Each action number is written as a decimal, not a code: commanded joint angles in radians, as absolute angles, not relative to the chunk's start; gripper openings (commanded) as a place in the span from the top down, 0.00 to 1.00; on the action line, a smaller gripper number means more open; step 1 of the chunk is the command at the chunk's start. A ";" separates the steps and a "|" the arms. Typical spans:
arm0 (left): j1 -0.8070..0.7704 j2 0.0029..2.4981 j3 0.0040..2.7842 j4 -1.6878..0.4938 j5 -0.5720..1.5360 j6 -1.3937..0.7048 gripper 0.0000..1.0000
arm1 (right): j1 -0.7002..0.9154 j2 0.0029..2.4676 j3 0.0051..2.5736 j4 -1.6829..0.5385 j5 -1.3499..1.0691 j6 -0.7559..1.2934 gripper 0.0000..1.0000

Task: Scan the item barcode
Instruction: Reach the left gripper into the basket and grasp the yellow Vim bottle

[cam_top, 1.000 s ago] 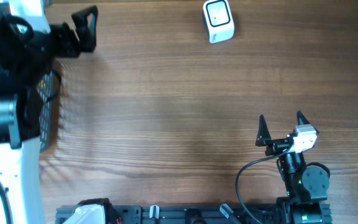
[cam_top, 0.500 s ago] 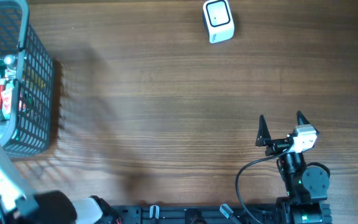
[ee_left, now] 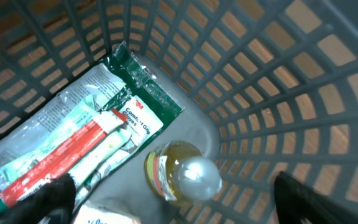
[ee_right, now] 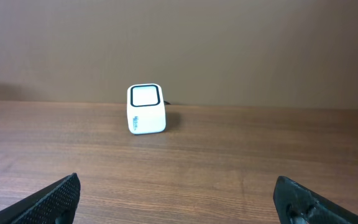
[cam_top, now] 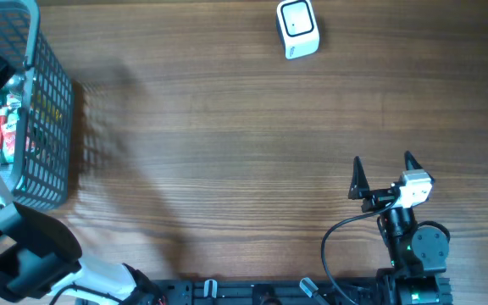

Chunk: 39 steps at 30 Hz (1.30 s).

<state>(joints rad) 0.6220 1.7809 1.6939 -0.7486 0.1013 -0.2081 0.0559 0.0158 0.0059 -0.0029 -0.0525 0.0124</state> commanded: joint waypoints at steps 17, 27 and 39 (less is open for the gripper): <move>0.624 1.974 1.699 -0.727 0.179 -0.244 0.28 | 0.051 0.014 0.005 0.001 -0.058 0.001 0.00; 0.624 2.009 1.699 -0.730 0.182 -0.244 0.48 | 0.051 0.014 0.005 0.001 -0.058 0.001 0.00; 0.624 2.012 1.699 -0.757 0.182 -0.244 0.59 | 0.051 0.014 0.005 0.001 -0.058 0.001 0.00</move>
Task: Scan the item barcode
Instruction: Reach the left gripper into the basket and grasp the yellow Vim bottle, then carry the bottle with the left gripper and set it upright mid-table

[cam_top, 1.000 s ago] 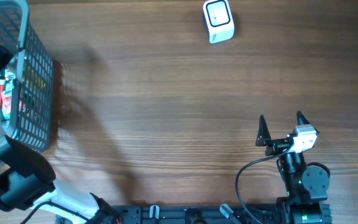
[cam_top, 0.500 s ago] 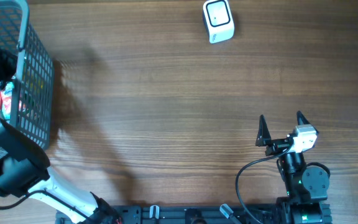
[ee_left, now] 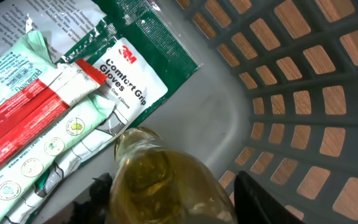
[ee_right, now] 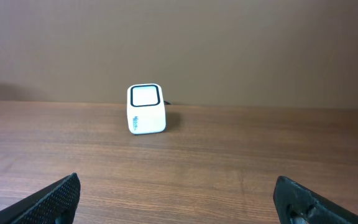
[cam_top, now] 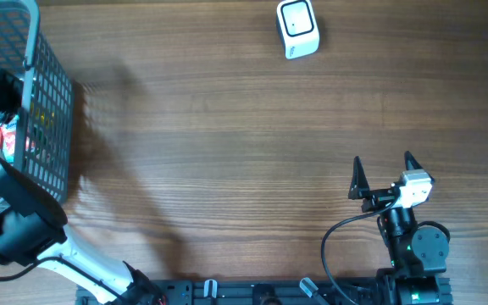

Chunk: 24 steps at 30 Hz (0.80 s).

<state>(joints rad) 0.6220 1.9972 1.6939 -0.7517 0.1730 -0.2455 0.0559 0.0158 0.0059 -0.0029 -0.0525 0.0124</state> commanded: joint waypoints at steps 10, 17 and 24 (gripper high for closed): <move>0.625 1.876 1.700 -0.660 0.181 -0.239 0.72 | 0.051 0.014 0.005 0.001 -0.058 0.000 0.00; 0.625 1.672 1.700 -0.562 0.181 -0.240 0.74 | 0.051 0.014 0.005 0.001 -0.058 0.001 0.00; 0.624 1.398 1.700 -0.443 0.183 -0.279 0.76 | 0.051 0.014 0.005 0.001 -0.058 0.001 0.00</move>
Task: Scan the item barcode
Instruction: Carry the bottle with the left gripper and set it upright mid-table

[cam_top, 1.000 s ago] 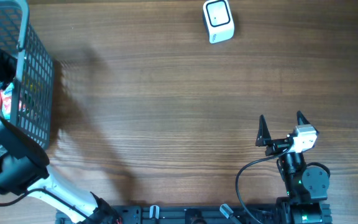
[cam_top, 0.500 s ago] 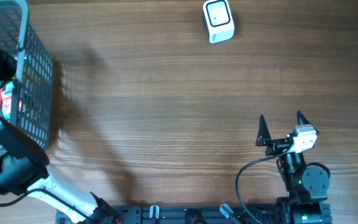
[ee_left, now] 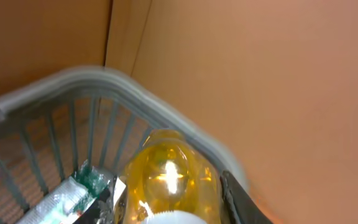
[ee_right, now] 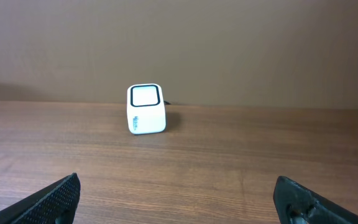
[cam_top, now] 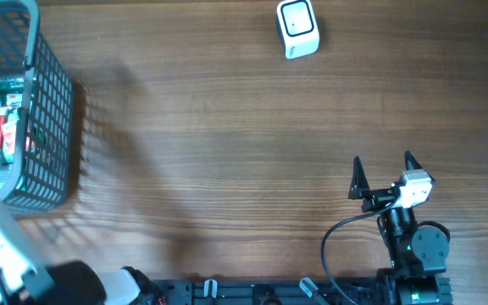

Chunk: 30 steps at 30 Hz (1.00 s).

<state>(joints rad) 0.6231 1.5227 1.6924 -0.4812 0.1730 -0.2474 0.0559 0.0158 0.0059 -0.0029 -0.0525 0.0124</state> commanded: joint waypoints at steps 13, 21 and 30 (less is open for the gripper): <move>0.109 1.229 1.700 -0.718 0.146 -0.297 0.84 | 0.051 0.014 0.005 0.001 -0.058 0.001 0.00; -0.410 1.482 1.700 -0.861 -0.163 -0.362 0.82 | 0.051 0.014 0.005 0.001 -0.058 0.001 0.00; -0.683 1.842 1.700 -0.818 -0.203 -0.575 0.83 | 0.051 0.014 0.005 0.001 -0.058 0.001 0.00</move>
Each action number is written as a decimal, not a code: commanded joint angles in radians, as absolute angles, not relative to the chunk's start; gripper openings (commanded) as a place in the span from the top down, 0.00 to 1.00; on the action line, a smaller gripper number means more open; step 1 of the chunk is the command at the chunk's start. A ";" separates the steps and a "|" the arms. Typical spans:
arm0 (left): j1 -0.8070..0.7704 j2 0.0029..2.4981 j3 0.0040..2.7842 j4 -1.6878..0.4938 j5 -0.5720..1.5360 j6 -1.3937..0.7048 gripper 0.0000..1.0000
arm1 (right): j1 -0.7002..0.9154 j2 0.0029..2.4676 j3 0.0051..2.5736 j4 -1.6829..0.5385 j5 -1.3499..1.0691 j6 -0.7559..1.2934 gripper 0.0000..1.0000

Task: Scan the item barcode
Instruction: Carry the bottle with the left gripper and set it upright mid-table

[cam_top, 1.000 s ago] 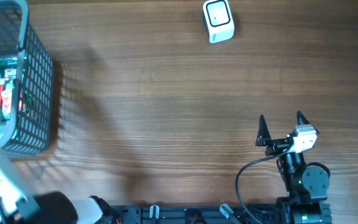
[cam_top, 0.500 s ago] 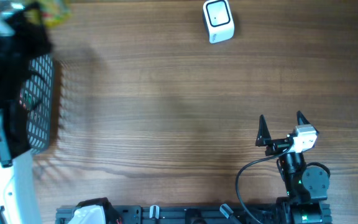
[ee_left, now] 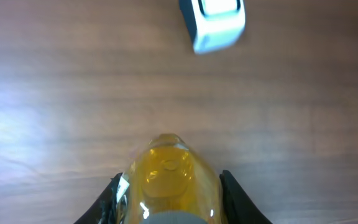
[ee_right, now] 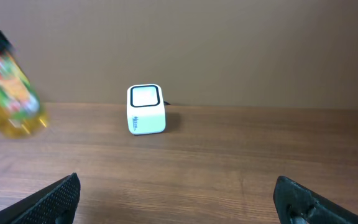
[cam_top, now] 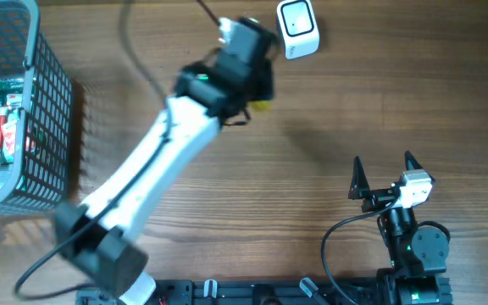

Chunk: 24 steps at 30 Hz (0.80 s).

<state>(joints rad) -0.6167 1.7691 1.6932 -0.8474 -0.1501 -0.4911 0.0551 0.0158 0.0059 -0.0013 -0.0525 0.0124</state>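
My left gripper [ee_left: 169,199] is shut on a yellow bottle of amber liquid [ee_left: 169,180], held above the table. In the overhead view the left gripper [cam_top: 257,89] hangs just left of and below the white scanner [cam_top: 297,29], with a bit of the yellow bottle [cam_top: 262,105] showing beneath it. The scanner [ee_left: 212,22] lies ahead at the top of the left wrist view. The right wrist view shows the bottle [ee_right: 10,93] in the air left of the scanner [ee_right: 146,109]. My right gripper [cam_top: 385,174] stands open at the front right.
A grey mesh basket [cam_top: 45,127] at the far left edge holds packets, among them a red-and-white one. The left arm [cam_top: 155,186] stretches diagonally from the front left across the middle of the wooden table [cam_top: 354,102].
My left gripper, holding the bottle, was above the basket rim at the far left; it is now across the table near the scanner. The right arm has not moved.
My left gripper was open inside the basket over the bottle and packets. Then its fingers were around the bottle low in the basket. Then it held the bottle up at the basket rim, and now it holds it beside the scanner. The right gripper stayed open.
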 commanded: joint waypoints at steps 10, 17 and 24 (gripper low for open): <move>-0.870 1.995 1.700 -0.725 -0.362 -0.652 0.80 | 0.051 0.014 0.005 0.001 -0.058 0.000 0.00; -0.915 2.059 1.698 -0.718 -0.360 -0.652 0.78 | 0.051 0.014 0.005 0.001 -0.058 0.001 0.00; -0.915 2.065 1.695 -0.722 -0.302 -0.652 0.58 | 0.051 0.014 0.005 0.001 -0.058 0.001 0.00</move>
